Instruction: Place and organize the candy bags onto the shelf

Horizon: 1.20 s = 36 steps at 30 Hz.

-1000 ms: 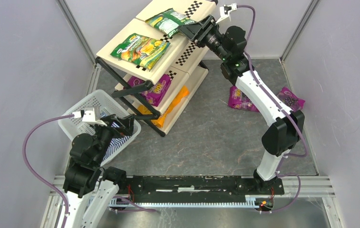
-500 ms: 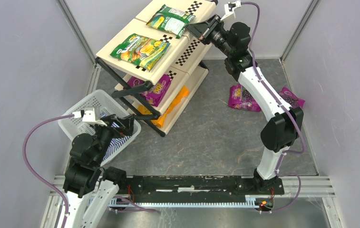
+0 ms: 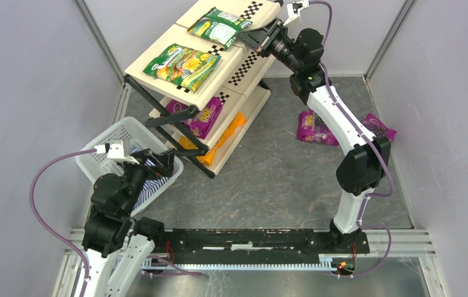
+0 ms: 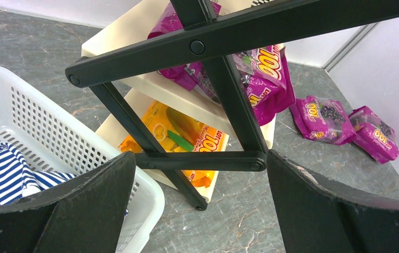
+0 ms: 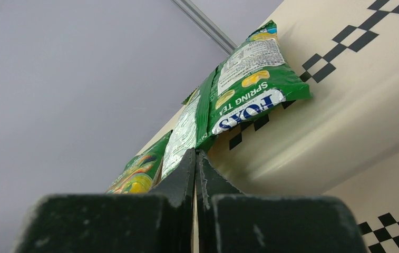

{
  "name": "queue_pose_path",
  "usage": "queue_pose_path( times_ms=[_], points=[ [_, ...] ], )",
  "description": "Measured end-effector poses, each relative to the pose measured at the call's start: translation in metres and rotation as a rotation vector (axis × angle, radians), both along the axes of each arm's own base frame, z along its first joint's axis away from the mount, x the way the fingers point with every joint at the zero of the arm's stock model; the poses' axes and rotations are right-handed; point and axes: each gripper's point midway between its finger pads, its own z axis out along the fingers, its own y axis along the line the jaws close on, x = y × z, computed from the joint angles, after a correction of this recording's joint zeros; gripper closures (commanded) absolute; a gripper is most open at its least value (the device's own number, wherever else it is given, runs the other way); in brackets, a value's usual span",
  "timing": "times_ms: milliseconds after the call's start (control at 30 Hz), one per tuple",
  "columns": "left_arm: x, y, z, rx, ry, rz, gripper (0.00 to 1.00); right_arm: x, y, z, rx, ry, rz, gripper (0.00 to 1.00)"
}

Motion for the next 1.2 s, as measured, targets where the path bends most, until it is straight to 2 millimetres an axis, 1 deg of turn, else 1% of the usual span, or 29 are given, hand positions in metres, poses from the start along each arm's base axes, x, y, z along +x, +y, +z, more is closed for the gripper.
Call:
queue_pose_path(
  times_ms=[133, 200, 433, 733, 900, 1000, 1133, 1200],
  points=[
    [0.0, 0.0, 0.0, 0.0, 0.0, 0.0, 0.0, 0.003, 0.003, 0.003, -0.002, -0.007, 0.001, 0.98],
    [0.0, 0.0, 0.0, 0.0, 0.0, 0.0, 0.0, 0.005, 0.002, 0.002, -0.013, -0.005, -0.009, 0.9],
    [0.0, 0.0, 0.0, 0.0, 0.0, 0.0, 0.0, 0.007, -0.005, 0.002, -0.051, -0.012, -0.064, 0.71],
    [0.0, 0.0, 0.0, 0.0, 0.0, 0.0, 0.0, 0.004, -0.013, 0.004, -0.088, -0.026, -0.101, 0.52],
    [0.0, 0.0, 0.0, 0.0, 0.0, 0.0, 0.0, -0.005, -0.024, 0.004, -0.111, -0.03, -0.126, 0.43],
    [0.0, 0.0, 0.0, 0.0, 0.0, 0.0, 0.0, -0.011, -0.032, 0.001, -0.139, -0.033, -0.142, 0.36],
    [0.0, 0.0, 0.0, 0.0, 0.0, 0.0, 0.0, -0.025, -0.045, -0.014, -0.207, -0.037, -0.161, 0.24],
    [0.0, 0.0, 0.0, 0.0, 0.0, 0.0, 0.0, -0.039, -0.054, -0.026, -0.253, -0.044, -0.171, 0.22]
  ],
)
